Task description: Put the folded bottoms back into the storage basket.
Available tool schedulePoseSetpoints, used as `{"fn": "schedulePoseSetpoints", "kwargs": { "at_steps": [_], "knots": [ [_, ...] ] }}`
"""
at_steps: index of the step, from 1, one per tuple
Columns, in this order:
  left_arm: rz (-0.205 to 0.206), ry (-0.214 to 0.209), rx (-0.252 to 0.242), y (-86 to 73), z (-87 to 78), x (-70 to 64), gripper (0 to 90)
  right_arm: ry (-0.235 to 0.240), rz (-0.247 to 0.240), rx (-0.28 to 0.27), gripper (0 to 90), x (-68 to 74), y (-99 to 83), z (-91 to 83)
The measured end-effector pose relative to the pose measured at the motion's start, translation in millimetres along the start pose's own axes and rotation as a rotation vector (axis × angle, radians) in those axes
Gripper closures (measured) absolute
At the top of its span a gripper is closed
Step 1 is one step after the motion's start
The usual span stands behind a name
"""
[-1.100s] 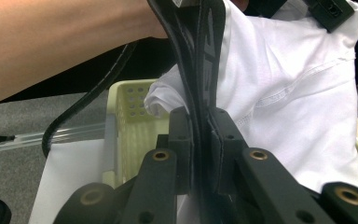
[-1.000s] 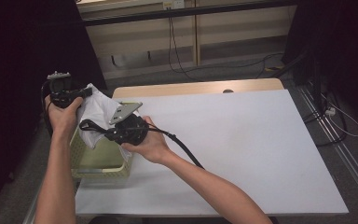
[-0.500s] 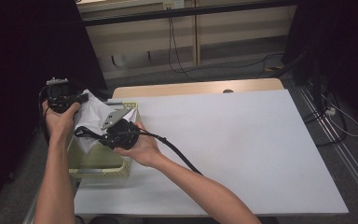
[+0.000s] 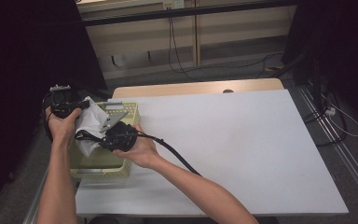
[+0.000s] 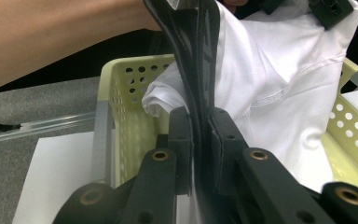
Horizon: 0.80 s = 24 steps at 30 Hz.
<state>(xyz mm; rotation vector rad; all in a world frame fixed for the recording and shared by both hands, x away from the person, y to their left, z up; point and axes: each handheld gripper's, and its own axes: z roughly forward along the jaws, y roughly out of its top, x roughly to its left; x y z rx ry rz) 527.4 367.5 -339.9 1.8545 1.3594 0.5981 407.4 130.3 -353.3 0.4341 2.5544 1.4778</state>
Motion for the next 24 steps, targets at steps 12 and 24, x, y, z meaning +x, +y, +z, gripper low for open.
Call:
{"fn": "schedulePoseSetpoints", "kwargs": {
  "at_steps": [12, 24],
  "knots": [
    [0.006, -0.001, 0.011, 1.0, 0.1, 3.8, 82.5, 0.011, 0.004, 0.029, 80.4, 2.5, 1.1, 15.0],
    [0.018, 0.009, 0.019, -1.6, 4.2, 3.3, 82.5, 0.014, 0.022, 0.044, 80.3, 2.6, 0.6, 30.9]
  ]
}}
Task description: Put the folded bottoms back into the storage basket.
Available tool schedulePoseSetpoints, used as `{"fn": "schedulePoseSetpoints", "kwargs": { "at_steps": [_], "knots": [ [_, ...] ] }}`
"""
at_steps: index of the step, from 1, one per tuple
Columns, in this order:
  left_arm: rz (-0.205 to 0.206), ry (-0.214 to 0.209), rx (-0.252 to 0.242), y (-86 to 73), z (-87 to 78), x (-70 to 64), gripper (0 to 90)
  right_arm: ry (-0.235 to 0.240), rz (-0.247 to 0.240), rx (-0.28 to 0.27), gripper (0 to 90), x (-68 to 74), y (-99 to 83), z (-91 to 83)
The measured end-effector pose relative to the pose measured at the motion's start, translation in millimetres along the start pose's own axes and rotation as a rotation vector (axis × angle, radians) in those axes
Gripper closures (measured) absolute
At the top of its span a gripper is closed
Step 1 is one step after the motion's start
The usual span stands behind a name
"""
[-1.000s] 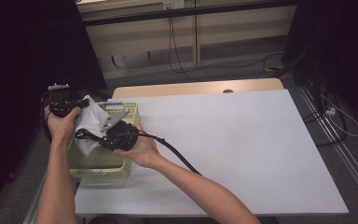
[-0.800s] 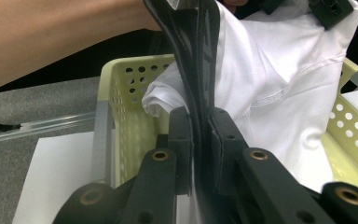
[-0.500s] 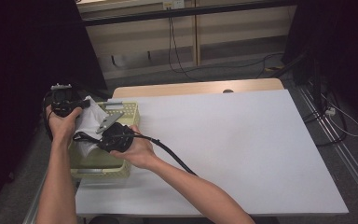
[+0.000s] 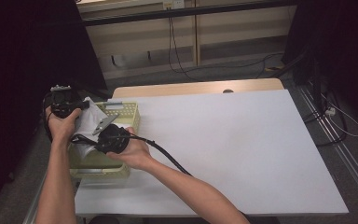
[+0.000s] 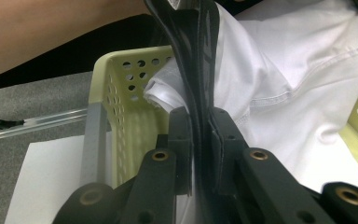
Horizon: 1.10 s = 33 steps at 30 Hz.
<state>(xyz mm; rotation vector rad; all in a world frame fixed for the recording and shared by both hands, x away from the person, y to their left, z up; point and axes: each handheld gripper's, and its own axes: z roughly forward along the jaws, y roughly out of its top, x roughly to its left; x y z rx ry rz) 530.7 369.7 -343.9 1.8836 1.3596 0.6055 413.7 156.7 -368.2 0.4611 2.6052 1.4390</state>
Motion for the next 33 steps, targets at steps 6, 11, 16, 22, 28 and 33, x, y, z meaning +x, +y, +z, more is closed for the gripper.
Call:
{"fn": "schedulePoseSetpoints", "kwargs": {
  "at_steps": [6, 11, 16, 22, 28, 33],
  "knots": [
    [-0.009, -0.006, 0.002, -4.6, 3.9, 0.8, 82.2, 0.001, -0.014, 0.016, 80.3, 2.0, -3.5, 3.7],
    [-0.012, -0.004, 0.012, -9.8, 6.8, 2.3, 81.9, 0.005, -0.026, 0.024, 80.3, 2.6, -6.1, 1.5],
    [-0.008, -0.005, 0.026, -13.5, 9.4, 2.4, 81.6, 0.003, -0.013, 0.040, 80.1, 0.2, -15.6, 2.0],
    [-0.004, 0.000, 0.035, -16.7, 15.8, -0.3, 78.8, 0.020, -0.002, 0.045, 79.0, 0.5, -20.7, 6.4],
    [0.001, 0.018, 0.007, -15.2, 13.1, -2.1, 52.3, 0.045, 0.003, 0.028, 61.6, 1.6, -21.1, 5.4],
    [0.024, 0.012, -0.009, -11.4, 6.1, -5.7, 40.8, 0.040, 0.019, 0.000, 51.1, -1.1, -21.7, -1.8]
  ]
}}
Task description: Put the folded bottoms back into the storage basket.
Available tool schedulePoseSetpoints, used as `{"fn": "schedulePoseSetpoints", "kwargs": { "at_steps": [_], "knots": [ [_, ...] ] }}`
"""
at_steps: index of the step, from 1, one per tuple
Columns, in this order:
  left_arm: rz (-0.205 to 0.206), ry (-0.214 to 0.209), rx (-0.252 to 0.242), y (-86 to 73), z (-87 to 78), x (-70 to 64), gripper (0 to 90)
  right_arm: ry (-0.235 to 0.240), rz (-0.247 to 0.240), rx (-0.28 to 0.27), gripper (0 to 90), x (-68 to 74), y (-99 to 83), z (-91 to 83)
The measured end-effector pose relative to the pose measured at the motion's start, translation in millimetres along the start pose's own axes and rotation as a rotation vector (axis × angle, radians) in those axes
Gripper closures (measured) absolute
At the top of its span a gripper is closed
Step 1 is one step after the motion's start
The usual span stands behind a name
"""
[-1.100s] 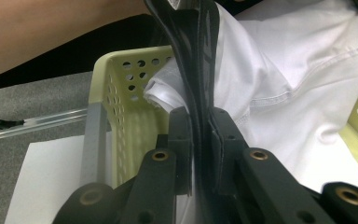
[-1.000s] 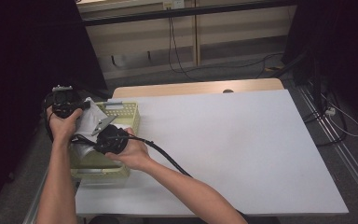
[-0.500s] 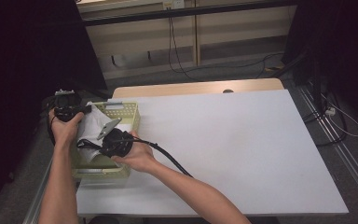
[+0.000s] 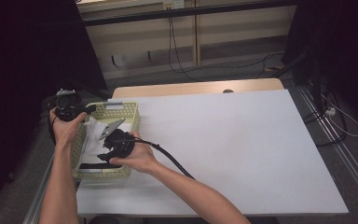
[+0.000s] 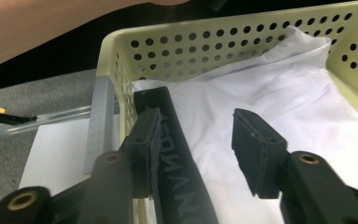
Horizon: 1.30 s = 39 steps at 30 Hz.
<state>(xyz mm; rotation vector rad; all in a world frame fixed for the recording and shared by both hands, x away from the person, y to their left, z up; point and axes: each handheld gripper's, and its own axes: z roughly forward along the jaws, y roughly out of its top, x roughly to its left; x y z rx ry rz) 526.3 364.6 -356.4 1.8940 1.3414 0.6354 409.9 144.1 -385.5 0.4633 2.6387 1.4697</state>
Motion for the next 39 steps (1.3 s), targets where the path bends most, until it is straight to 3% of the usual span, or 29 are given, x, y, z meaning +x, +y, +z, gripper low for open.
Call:
{"fn": "schedulePoseSetpoints", "kwargs": {
  "at_steps": [7, 11, 13, 20, 24, 28, 30, 32, 37, 39],
  "knots": [
    [0.016, 0.002, -0.036, 5.4, -12.3, -6.2, 23.2, 0.001, 0.012, -0.032, 46.1, -3.6, -1.4, -13.0],
    [-0.001, -0.032, -0.080, 3.4, -21.0, -12.6, 20.0, -0.004, 0.022, -0.054, 42.1, -6.5, -3.6, -21.2],
    [0.021, -0.024, -0.082, 2.2, -23.6, -16.1, 18.3, -0.010, 0.027, -0.068, 39.5, -7.3, -5.5, -25.7],
    [0.006, -0.025, -0.104, -6.3, -37.6, -17.6, 6.9, -0.029, 0.042, -0.086, 30.5, -9.5, -12.2, -38.0],
    [0.024, -0.042, -0.117, -8.9, -46.0, -19.7, 4.0, -0.036, 0.057, -0.091, 28.6, -9.8, -16.4, -41.7],
    [0.030, -0.085, -0.148, -10.8, -58.4, -26.9, 3.8, -0.030, 0.073, -0.109, 24.0, -8.8, -19.0, -47.8],
    [0.023, -0.067, -0.154, -10.6, -64.5, -30.1, 3.5, -0.039, 0.078, -0.115, 20.7, -8.1, -19.1, -51.2],
    [0.052, -0.042, -0.148, -11.7, -71.0, -34.2, 4.2, -0.050, 0.076, -0.124, 19.3, -7.9, -19.6, -55.8],
    [0.089, -0.038, -0.134, -16.8, -82.4, -44.1, 4.4, -0.073, 0.082, -0.121, 16.0, -9.8, -22.0, -64.6],
    [0.086, -0.036, -0.132, -18.9, -86.7, -48.5, 4.7, -0.079, 0.090, -0.120, 15.2, -10.5, -23.7, -67.1]
  ]
}}
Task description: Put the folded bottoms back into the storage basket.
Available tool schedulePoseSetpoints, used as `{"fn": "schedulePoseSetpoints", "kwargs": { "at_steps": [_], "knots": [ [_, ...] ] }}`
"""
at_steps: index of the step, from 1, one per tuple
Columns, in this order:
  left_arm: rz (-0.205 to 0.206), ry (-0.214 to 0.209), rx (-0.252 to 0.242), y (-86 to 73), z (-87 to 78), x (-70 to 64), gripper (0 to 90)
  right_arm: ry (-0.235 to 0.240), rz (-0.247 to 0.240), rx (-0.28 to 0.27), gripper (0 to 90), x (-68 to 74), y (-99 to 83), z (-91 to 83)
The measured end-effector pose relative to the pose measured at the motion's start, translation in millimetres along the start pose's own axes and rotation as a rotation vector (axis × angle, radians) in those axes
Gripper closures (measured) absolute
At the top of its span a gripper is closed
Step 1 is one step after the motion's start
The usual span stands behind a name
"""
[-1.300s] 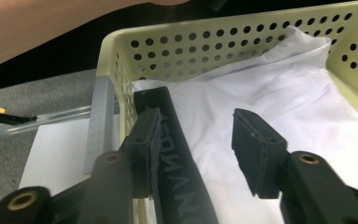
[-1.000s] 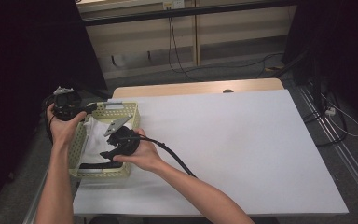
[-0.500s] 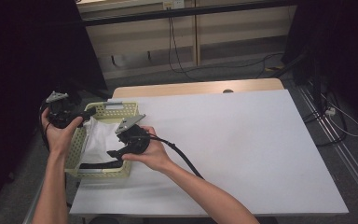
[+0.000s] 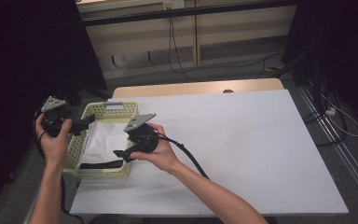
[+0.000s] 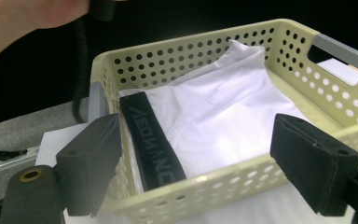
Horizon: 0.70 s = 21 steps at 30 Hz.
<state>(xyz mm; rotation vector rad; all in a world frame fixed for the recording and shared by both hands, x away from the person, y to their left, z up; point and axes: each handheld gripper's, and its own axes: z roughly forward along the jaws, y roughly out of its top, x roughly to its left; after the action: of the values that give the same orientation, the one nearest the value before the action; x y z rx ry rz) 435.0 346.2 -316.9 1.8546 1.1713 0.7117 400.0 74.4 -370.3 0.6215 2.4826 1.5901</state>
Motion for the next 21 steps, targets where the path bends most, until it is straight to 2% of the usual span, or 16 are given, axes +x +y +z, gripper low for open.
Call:
{"fn": "schedulePoseSetpoints", "kwargs": {
  "at_steps": [1, 7, 15, 21],
  "knots": [
    [-0.001, 0.000, 0.000, -0.4, -1.4, -1.7, 4.8, -0.002, 0.009, -0.004, 14.2, -1.1, -1.3, -2.0],
    [0.023, -0.070, -0.020, -6.5, -12.1, -20.0, 5.2, -0.013, 0.036, -0.005, 9.3, -7.5, -7.3, -13.2],
    [0.033, -0.054, -0.020, -15.3, -24.6, -36.0, 5.5, -0.070, 0.037, -0.001, 8.9, -14.1, -15.8, -25.8],
    [0.042, -0.077, -0.034, -20.1, -38.2, -46.5, 5.5, -0.092, 0.041, 0.013, 8.9, -15.2, -23.4, -33.7]
  ]
}}
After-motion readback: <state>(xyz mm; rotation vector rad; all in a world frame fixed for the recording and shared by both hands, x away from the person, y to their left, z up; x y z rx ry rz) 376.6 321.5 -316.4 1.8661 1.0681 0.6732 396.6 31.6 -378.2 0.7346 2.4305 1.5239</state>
